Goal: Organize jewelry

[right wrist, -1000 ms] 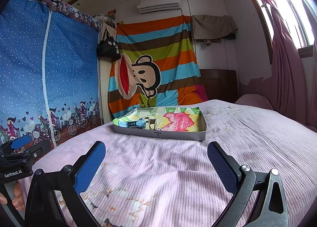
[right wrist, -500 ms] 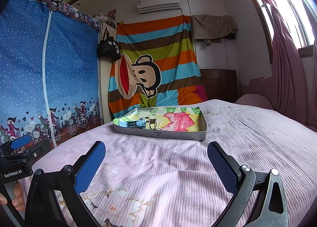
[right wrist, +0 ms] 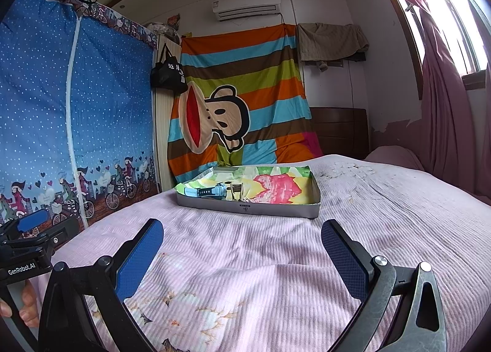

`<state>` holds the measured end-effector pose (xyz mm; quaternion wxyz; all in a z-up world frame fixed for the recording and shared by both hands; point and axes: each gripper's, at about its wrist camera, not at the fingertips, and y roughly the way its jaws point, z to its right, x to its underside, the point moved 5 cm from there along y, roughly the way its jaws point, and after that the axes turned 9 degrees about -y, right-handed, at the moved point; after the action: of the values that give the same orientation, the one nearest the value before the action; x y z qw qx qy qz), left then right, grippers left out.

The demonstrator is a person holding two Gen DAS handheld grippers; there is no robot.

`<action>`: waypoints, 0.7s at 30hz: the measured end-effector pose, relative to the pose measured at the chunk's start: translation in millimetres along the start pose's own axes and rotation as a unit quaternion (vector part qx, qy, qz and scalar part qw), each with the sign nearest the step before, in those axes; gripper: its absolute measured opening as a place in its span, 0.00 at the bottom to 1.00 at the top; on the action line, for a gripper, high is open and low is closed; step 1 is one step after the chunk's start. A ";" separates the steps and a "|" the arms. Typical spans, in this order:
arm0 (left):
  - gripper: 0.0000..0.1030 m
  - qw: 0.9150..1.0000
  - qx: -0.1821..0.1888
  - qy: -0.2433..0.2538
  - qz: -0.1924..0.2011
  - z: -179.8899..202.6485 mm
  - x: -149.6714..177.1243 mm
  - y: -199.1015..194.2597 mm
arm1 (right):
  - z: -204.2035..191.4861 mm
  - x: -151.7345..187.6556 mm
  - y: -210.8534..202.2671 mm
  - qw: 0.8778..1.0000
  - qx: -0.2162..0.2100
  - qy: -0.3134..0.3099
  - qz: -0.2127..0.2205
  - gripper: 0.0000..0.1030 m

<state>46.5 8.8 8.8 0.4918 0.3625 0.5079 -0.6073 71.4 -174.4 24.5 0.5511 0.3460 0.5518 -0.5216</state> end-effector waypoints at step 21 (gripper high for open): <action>0.98 1.000 -0.003 -0.001 0.000 0.4 0.4 -0.2 | -0.3 -0.1 0.3 1.000 0.001 0.000 -0.001 1.00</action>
<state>46.2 8.3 8.6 0.4929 0.3606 0.5094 -0.6062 71.6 -174.0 24.5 0.5506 0.3458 0.5515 -0.5225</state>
